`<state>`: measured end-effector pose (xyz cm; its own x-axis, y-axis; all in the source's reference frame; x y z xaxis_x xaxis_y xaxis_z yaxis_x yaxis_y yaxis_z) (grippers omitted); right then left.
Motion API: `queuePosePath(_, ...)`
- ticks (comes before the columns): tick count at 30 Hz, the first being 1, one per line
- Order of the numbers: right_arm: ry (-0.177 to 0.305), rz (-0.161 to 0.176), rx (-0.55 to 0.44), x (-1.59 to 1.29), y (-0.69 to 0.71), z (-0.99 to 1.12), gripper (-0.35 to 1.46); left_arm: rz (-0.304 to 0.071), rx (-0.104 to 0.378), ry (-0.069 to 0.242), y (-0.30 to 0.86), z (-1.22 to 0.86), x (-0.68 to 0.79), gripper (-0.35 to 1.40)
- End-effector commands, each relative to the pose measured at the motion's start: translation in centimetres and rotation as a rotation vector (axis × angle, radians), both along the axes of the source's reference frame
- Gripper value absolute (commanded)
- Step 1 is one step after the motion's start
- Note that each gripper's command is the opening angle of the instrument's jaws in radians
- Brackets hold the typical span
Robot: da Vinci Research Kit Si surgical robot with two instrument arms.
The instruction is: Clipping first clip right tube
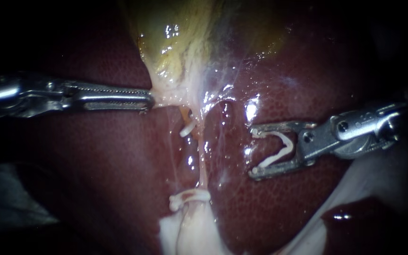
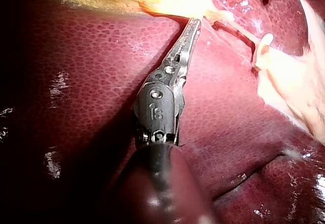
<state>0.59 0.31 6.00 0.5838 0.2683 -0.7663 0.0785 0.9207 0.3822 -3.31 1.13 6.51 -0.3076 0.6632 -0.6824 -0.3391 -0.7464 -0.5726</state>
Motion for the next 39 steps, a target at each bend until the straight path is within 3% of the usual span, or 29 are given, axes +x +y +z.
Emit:
queuePosePath(1,0.000,0.000,0.000,0.00,0.00,0.00,0.50,0.003,0.004,-0.003,0.01,-0.04,0.03,-0.35)
queuePosePath(10,0.001,-0.001,0.002,0.02,-0.01,-0.01,0.50,-0.007,0.016,-0.013,0.05,-0.50,0.26,-0.35)
queuePosePath(16,0.013,-0.027,0.024,0.14,-0.02,0.01,0.49,-0.007,0.015,-0.014,0.04,-0.52,0.27,-0.35)
queuePosePath(22,0.053,-0.026,0.080,0.36,-0.09,0.11,0.49,-0.007,0.016,-0.014,0.03,-0.53,0.27,-0.35)
queuePosePath(28,0.083,0.004,0.181,0.63,-0.20,0.28,0.49,-0.007,0.016,-0.014,0.03,-0.55,0.27,-0.35)
queuePosePath(36,0.073,0.051,0.252,1.04,-0.35,0.67,0.50,-0.006,0.016,-0.014,0.02,-0.55,0.27,-0.35)
queuePosePath(39,0.099,0.058,0.309,1.13,-0.40,0.78,0.50,-0.006,0.016,-0.014,0.02,-0.56,0.27,-0.35)
